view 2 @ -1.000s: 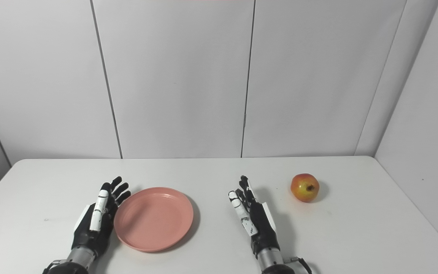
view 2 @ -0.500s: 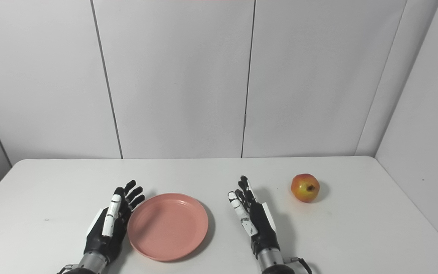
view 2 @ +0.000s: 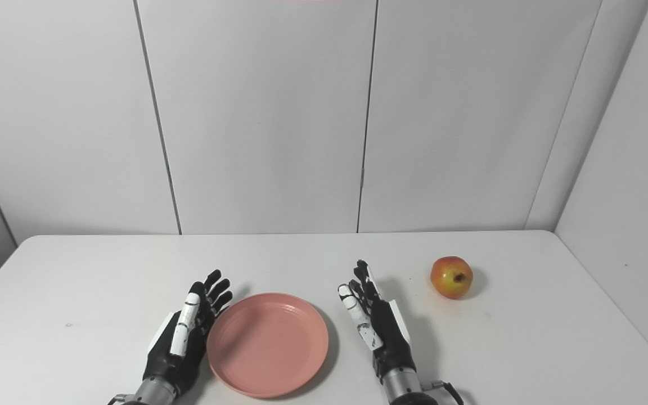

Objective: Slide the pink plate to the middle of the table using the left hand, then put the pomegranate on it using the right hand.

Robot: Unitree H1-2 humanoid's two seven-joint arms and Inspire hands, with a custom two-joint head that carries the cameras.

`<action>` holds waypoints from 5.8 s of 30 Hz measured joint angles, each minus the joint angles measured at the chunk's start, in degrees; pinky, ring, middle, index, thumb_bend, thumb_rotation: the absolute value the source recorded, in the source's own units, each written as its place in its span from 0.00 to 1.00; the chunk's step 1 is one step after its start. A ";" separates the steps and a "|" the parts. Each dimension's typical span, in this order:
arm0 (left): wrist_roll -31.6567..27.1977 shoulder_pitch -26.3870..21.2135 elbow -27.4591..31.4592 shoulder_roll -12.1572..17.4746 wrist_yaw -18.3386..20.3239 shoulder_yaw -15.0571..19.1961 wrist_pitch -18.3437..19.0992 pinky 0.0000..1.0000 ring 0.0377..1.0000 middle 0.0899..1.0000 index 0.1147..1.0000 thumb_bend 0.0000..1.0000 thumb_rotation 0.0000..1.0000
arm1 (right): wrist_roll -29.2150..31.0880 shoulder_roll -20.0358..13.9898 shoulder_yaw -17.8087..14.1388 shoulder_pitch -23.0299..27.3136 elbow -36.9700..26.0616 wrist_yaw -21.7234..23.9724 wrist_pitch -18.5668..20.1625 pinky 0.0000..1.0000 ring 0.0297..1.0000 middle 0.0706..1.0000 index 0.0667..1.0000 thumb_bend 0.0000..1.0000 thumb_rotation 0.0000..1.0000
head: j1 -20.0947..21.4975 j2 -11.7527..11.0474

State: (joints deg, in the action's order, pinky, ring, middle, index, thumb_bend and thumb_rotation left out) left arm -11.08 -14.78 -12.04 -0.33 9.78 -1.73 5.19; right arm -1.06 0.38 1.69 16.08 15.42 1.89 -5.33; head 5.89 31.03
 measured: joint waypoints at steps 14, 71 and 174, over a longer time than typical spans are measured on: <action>0.01 0.16 0.06 0.03 1.19 -0.56 0.04 0.98 0.98 0.99 0.99 0.55 1.00 | 0.39 -0.21 -0.04 -0.09 -0.16 0.15 0.31 0.94 0.96 0.99 1.00 0.61 0.83 | -0.26 0.88; 5.93 -2.53 -6.31 0.83 -0.25 -1.43 -7.14 0.94 0.97 0.98 0.98 0.53 1.00 | -17.39 -12.43 -3.16 5.57 -4.00 -8.73 -2.22 0.81 0.91 0.94 0.94 0.66 0.51 | -3.87 0.53; 3.12 -4.81 -9.86 1.06 1.26 1.28 -10.29 0.95 0.97 0.97 0.97 0.53 1.00 | -22.92 -19.38 2.40 18.43 35.00 -29.43 -4.40 0.41 0.39 0.45 0.52 0.51 0.00 | -2.02 0.53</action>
State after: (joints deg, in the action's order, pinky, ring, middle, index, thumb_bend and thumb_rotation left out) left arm -7.96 -19.60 -21.90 0.72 11.05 -0.45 -5.10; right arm -23.98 -18.99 4.09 34.50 50.42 -27.54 -9.73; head 3.87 31.55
